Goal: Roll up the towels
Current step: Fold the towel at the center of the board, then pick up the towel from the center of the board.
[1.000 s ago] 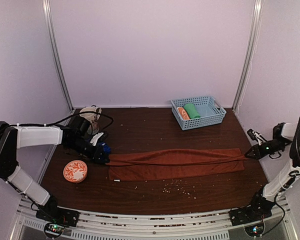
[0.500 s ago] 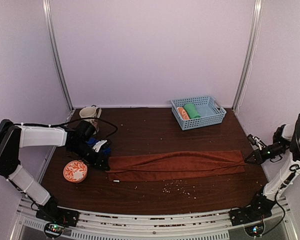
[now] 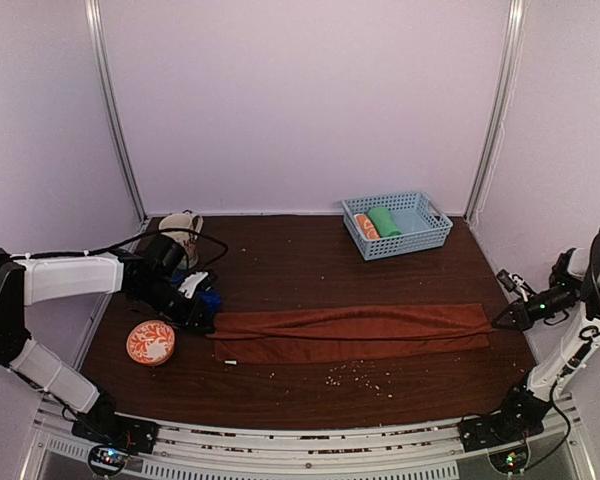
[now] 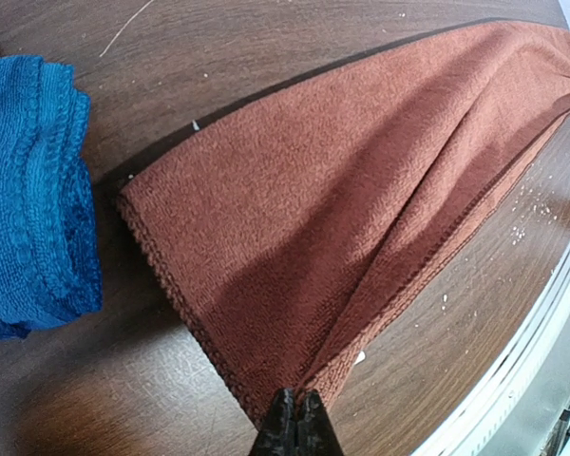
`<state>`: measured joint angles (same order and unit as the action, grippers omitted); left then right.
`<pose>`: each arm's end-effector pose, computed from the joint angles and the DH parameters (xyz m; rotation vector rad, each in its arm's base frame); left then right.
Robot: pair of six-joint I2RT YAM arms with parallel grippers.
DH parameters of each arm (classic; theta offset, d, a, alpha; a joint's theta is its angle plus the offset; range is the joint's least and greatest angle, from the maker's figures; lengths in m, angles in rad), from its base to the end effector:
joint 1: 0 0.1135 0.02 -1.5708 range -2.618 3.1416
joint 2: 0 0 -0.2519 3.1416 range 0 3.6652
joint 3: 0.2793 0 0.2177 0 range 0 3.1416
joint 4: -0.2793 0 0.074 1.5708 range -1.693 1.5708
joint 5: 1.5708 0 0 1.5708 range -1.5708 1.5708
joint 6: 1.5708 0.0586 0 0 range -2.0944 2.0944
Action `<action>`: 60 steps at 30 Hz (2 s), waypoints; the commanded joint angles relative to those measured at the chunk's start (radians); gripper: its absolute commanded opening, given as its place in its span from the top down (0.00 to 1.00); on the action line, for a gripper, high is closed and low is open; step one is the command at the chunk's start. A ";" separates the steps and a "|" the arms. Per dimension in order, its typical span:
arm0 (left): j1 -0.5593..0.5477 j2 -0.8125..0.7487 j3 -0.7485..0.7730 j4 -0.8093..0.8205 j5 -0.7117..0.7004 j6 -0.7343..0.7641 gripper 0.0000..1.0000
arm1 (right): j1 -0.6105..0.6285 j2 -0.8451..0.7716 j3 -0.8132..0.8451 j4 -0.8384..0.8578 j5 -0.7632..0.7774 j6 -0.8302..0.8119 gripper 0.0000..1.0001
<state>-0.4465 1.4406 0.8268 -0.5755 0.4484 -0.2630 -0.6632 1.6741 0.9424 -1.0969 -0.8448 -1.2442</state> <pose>0.2056 -0.1266 0.1741 0.3839 2.8106 -0.7961 0.1948 -0.0966 0.1597 -0.5639 2.3838 0.8945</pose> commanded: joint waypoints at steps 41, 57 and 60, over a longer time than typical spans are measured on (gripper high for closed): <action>0.048 0.270 0.136 0.162 -0.165 -0.199 0.67 | 0.274 -0.129 0.016 0.520 0.376 0.766 0.68; 0.046 0.287 0.102 0.206 -0.127 -0.164 0.69 | 0.366 -0.025 0.041 0.449 0.425 0.731 0.65; 0.046 0.284 0.103 0.206 -0.131 -0.156 0.68 | 0.367 -0.032 0.036 0.429 0.426 0.712 0.63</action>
<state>-0.4026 1.7210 0.9360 -0.4053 0.3038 -0.4438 -0.3004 1.6569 0.9760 -0.6266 -0.4423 -0.5026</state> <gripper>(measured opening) 0.316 0.359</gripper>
